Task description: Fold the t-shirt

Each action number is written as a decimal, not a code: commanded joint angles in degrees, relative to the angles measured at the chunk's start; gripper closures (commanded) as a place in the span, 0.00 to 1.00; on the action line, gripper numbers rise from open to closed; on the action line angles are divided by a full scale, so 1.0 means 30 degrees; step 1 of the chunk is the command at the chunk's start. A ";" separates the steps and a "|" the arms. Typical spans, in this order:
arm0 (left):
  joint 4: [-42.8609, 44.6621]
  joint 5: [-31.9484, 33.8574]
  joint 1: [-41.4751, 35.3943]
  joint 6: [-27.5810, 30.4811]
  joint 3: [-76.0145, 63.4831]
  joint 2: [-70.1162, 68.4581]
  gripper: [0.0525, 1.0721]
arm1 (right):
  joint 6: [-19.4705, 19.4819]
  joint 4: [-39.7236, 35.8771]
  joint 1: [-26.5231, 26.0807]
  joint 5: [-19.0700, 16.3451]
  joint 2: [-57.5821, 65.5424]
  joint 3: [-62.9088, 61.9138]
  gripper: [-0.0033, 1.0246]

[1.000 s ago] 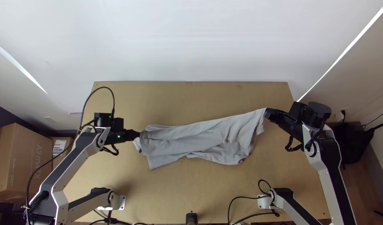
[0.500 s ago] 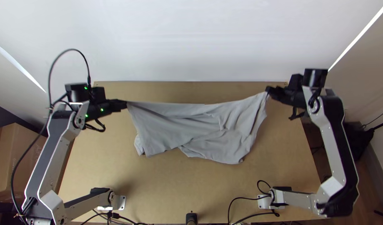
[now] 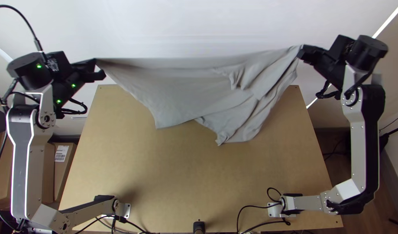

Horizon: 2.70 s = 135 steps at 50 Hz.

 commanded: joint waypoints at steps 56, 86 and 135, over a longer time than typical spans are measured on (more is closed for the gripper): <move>-0.2312 -0.3068 0.0254 -0.1105 -0.0891 -1.0647 0.97 | 0.2492 0.1054 0.1417 -0.1304 -1.4395 -0.6670 0.98; 0.3079 -0.0578 -0.0156 -0.1340 -1.6506 -0.9212 0.97 | 0.2346 0.9082 0.4464 -0.1041 -1.2197 -2.2724 0.98; 1.0872 -0.0549 -0.0479 -0.1721 -1.0207 0.9333 0.97 | 0.0676 1.6933 0.2501 0.0366 0.7344 -1.4668 0.98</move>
